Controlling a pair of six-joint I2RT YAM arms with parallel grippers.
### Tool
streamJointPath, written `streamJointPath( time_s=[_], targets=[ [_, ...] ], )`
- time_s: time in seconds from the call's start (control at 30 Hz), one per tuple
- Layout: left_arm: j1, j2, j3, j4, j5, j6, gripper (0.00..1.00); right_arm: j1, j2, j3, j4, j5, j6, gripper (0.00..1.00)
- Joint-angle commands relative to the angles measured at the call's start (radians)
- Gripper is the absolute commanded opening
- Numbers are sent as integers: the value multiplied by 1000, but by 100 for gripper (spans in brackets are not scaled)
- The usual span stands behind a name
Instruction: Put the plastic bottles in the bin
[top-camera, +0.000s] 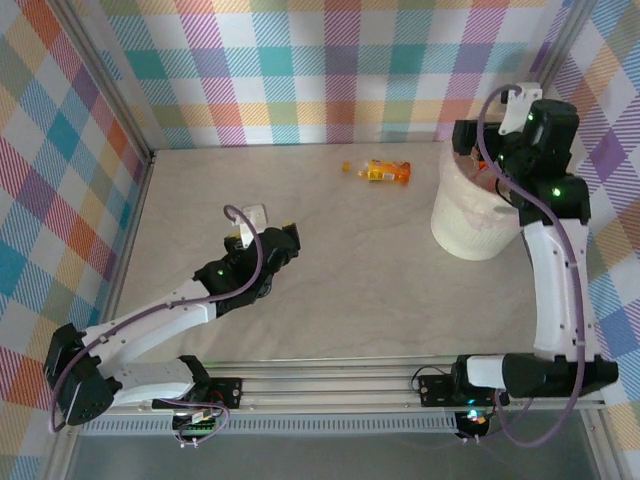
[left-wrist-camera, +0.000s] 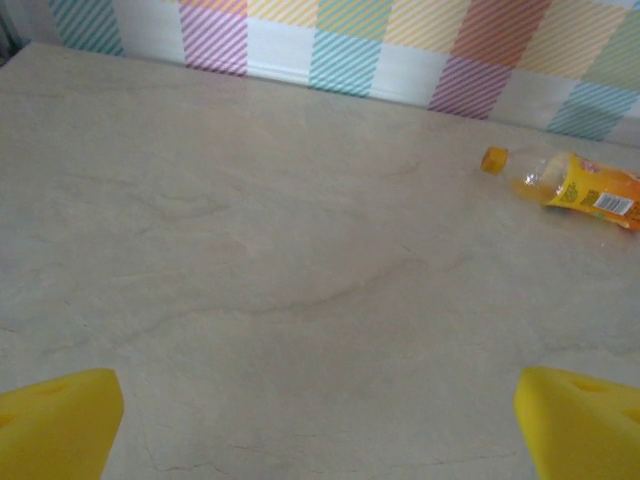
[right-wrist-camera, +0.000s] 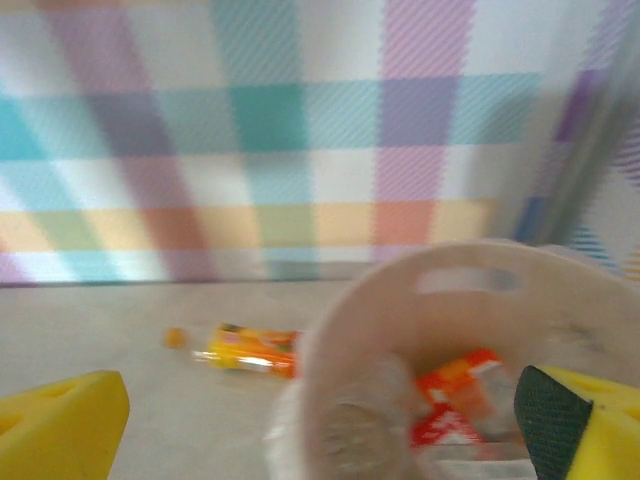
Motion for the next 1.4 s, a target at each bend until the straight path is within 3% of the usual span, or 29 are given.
streamJointPath(
  time_s=[0.0, 0.2, 0.43, 0.8, 1.0, 1.37],
  targets=[
    [11, 27, 56, 17, 48, 8, 100, -2, -8, -48, 97, -311, 236, 99],
    [35, 75, 71, 52, 151, 34, 100, -2, -12, -145, 290, -598, 523, 100],
    [79, 206, 155, 124, 273, 82, 100, -3, -35, -257, 452, -664, 619, 100],
    [172, 585, 475, 213, 387, 202, 100, -2, -53, -300, 454, -634, 590, 100],
    [230, 801, 698, 263, 427, 169, 100, -2, -103, -370, 459, -554, 547, 100],
    [292, 1163, 1088, 372, 729, 157, 100, -2, -160, -440, 443, -555, 469, 100]
  ],
)
